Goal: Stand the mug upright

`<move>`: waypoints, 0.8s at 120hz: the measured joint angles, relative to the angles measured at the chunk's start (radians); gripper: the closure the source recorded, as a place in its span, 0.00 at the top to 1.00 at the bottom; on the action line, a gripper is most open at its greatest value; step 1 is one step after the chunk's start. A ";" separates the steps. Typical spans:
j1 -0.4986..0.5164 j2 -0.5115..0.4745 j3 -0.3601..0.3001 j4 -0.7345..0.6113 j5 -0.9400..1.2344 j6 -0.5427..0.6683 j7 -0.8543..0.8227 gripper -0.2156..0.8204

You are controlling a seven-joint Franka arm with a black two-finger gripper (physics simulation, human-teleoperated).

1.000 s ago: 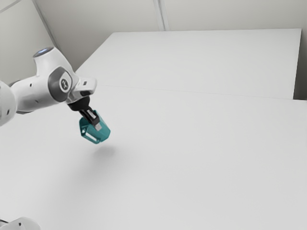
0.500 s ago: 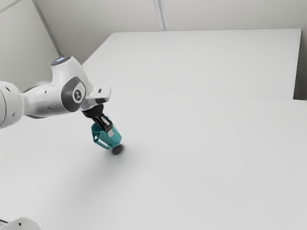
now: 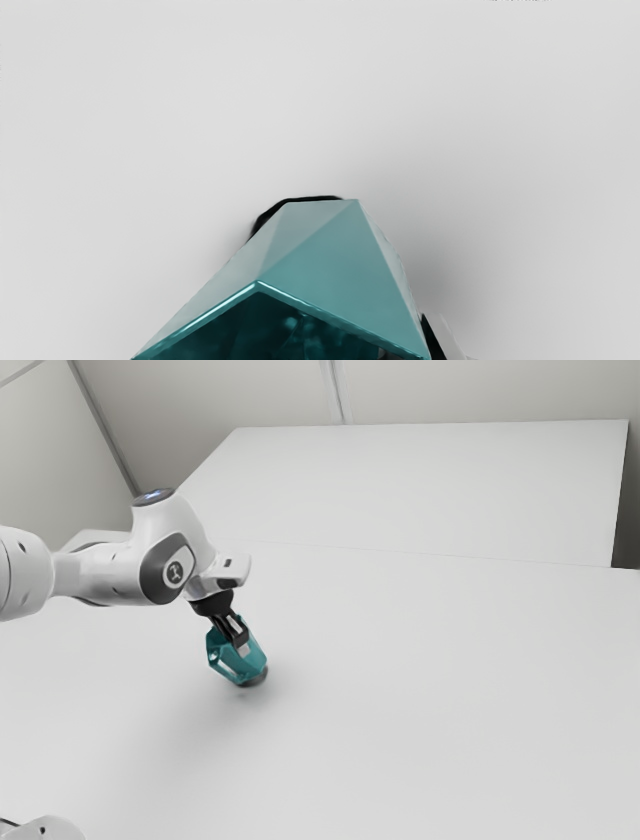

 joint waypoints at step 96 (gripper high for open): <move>-0.019 -0.124 0.010 0.190 0.013 -0.160 -0.041 0.77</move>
